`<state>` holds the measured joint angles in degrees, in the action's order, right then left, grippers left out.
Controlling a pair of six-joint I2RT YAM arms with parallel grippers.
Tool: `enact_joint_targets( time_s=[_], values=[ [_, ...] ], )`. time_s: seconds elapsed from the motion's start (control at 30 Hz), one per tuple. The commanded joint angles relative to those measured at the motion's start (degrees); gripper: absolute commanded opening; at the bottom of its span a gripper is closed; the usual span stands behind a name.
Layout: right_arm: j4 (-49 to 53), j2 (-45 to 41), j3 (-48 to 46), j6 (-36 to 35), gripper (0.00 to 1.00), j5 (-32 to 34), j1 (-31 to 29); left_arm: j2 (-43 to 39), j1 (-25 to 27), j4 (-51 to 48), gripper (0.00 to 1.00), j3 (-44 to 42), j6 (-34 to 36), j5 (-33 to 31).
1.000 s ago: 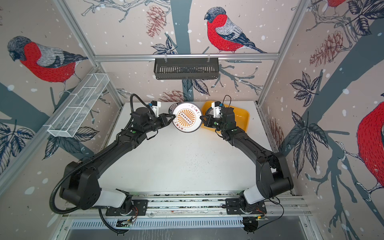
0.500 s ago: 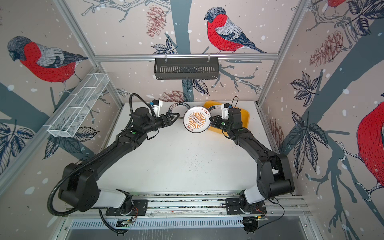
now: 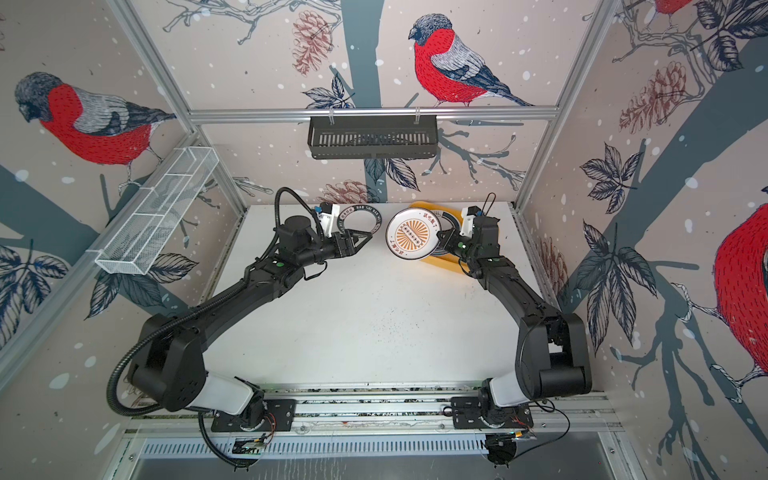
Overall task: Place the plates into the plastic bin on the countertop
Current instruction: 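Carry the sunburst plate to the yellow bin with the right gripper while the left withdraws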
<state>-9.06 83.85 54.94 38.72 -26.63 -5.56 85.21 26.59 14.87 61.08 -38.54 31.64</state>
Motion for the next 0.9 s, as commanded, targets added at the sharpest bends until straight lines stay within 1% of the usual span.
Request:
enact_joint_targets(
  time_s=[0.0,0.17,0.3,0.63,0.87],
  values=[
    [-1.49,-1.11,-0.16,-0.62,0.01,0.24,1.34,0.48,0.63,3.99,0.88,0.59,1.32,1.69],
    [-1.44,-2.11,-0.7,-0.66,0.01,0.53,3.77,0.66,1.75,4.65,0.92,-0.06,1.93,1.46],
    [-1.39,-2.71,-1.1,-0.75,0.01,0.62,5.54,0.91,3.47,7.62,0.96,-1.48,1.81,1.25],
    [-1.74,-2.79,-1.27,-0.67,0.01,0.7,8.62,1.41,5.31,10.51,0.96,-2.41,1.63,0.79],
    [-3.81,-0.11,-0.88,0.71,0.01,1.12,9.25,0.57,5.33,10.43,0.96,-3.44,2.02,-0.62]
  ],
)
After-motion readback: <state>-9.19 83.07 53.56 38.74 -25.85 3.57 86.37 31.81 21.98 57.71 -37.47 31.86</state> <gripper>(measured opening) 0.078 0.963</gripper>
